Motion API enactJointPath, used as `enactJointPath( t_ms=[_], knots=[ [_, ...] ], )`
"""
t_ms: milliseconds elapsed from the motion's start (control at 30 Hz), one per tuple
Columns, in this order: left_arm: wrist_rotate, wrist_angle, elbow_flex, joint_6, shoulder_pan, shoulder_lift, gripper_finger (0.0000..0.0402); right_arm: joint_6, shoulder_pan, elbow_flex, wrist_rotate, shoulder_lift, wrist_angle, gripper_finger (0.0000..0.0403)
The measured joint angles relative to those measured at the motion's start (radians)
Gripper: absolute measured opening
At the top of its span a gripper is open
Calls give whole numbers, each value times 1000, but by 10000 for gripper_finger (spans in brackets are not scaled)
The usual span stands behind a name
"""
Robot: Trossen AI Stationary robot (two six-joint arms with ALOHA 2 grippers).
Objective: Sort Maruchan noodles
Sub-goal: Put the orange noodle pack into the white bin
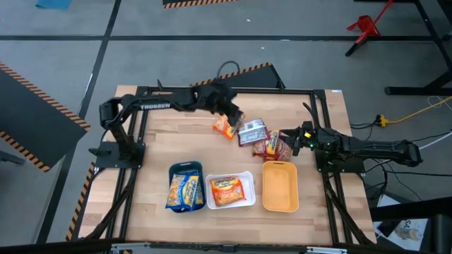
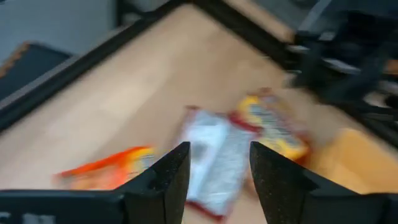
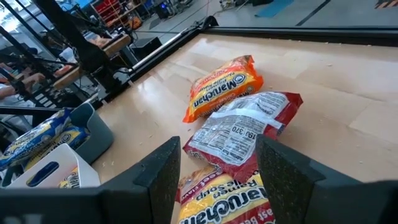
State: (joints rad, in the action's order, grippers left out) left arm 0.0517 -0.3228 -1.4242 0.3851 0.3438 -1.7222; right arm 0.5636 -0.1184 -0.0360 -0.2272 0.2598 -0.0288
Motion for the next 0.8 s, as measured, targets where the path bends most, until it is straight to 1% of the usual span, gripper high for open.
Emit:
enactJointPath(
  t_ms=[133,200,333,400,500,633,733,800],
  knots=[
    [0,-83,0,-12,62,0,178,-2,0,0,0,0,0,195],
    [-21,-117,0,-41,78,0,185,-5,0,0,-2,0,0,195],
    [-167,-165,0,-152,97,0,189,-16,0,0,-8,0,1,195],
    [-204,-156,0,-187,99,0,188,-20,0,0,-8,0,1,195],
    [-203,-126,0,-212,104,0,188,-20,0,0,-23,0,2,195],
    [-244,-106,0,-208,108,0,189,-15,0,0,-34,0,3,195],
    [-281,-144,0,-201,110,0,189,12,0,0,-31,0,3,195],
    [-243,-200,0,-188,126,0,189,12,0,0,-32,0,3,195]
  ],
)
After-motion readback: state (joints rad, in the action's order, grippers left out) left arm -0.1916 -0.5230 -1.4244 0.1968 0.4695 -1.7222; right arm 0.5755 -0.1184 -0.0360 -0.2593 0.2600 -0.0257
